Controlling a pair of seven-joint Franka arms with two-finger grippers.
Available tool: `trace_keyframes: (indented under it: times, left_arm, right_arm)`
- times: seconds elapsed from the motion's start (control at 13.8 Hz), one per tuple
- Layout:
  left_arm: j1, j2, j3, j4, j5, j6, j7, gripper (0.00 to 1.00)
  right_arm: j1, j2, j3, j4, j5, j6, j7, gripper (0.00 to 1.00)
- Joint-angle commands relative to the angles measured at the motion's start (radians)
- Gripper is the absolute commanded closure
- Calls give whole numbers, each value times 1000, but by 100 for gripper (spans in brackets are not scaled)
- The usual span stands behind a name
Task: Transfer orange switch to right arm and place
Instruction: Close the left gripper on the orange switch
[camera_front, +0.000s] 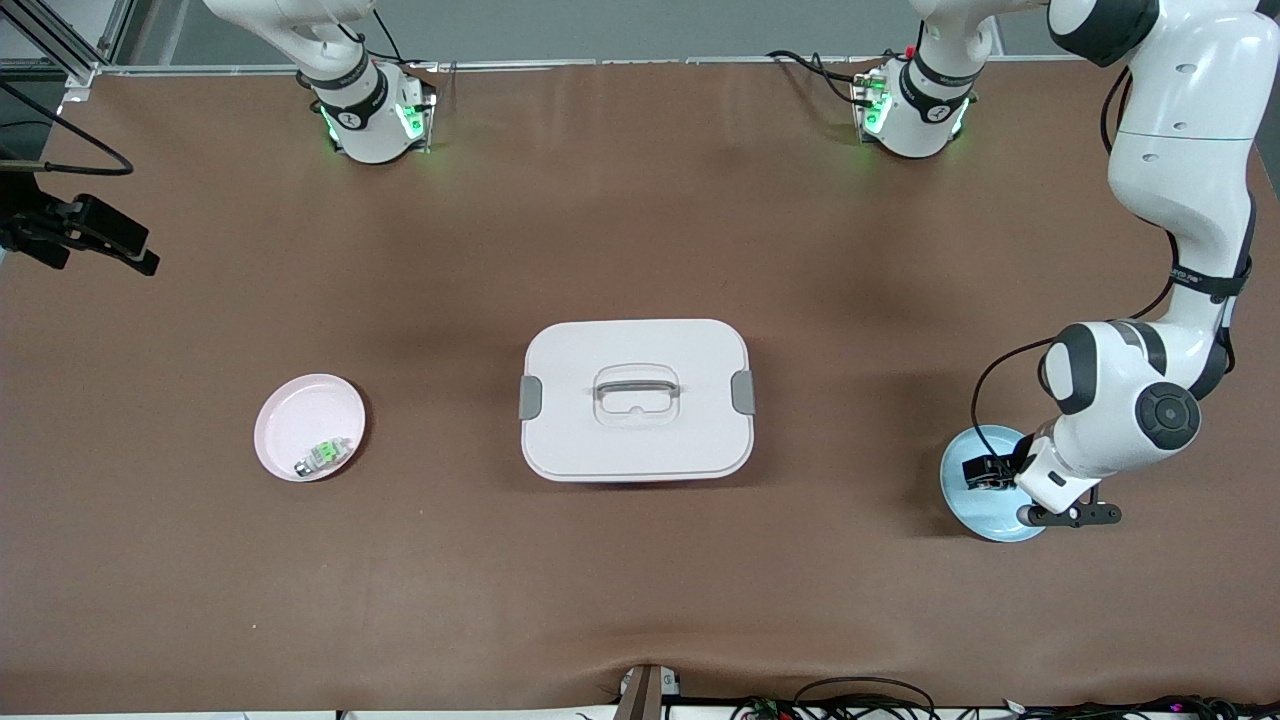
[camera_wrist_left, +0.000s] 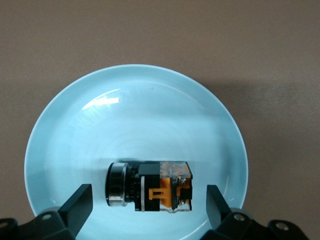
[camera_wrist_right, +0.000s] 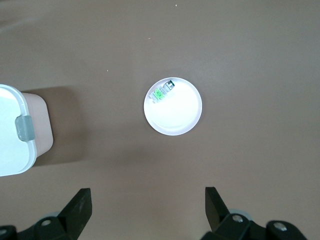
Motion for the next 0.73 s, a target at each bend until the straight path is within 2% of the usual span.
trace_keyframes:
  times: [0.0,0.29,0.65]
  left_arm:
    - [4,-5,-1,-15,17,18,16,0]
    - [3,3,-3,-14,18,35,17,0]
    - [7,35,-1,-9,18,79,23,7]
  right_arm:
    - [8,-3,-4,3,-7,4,0,0]
    - [9,-3,-4,3,-7,3,8,0]
    - [24,-3,-4,6,-7,4,11,0]
